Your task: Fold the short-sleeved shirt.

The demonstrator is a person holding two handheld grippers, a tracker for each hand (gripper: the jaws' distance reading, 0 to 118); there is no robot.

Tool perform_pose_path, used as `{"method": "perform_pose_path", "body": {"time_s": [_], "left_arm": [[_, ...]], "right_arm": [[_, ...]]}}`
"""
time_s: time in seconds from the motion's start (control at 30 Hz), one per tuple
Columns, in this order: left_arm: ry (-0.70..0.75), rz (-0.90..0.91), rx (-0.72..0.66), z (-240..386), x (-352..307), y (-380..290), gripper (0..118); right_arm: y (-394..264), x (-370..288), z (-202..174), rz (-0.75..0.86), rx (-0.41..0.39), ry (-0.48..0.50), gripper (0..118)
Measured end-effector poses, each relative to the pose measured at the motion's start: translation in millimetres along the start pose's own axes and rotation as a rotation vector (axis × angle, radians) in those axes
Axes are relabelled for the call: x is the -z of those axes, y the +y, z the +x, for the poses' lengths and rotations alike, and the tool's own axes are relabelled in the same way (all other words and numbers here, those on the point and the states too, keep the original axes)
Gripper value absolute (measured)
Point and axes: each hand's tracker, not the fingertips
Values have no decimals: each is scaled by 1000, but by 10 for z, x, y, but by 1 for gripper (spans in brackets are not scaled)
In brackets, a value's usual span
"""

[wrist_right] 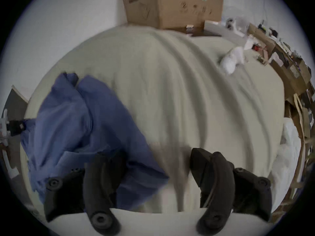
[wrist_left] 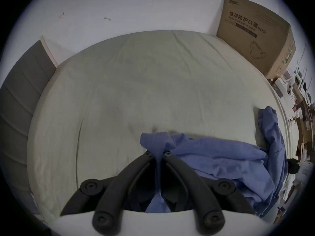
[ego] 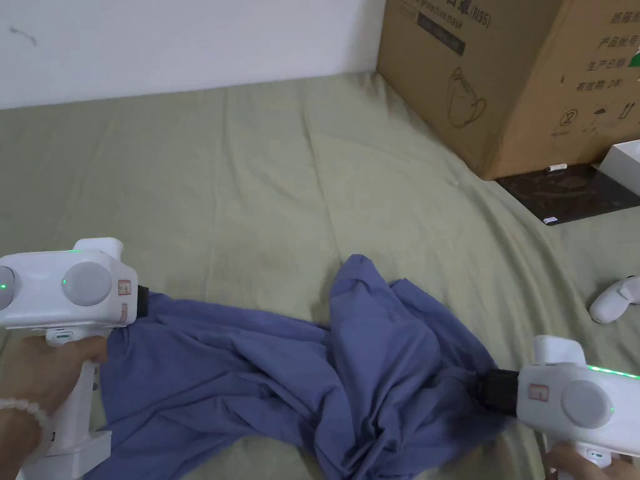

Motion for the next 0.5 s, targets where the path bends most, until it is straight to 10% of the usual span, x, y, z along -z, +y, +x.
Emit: {"method": "perform_pose_path", "body": {"time_s": [0.27, 0.5], "left_arm": [[10, -11, 12, -13, -39, -46, 4], [20, 27, 31, -111, -467, -50, 4]], "right_arm": [[-43, -189, -258, 54, -233, -142, 8], [59, -733, -42, 122, -148, -82, 5]]}}
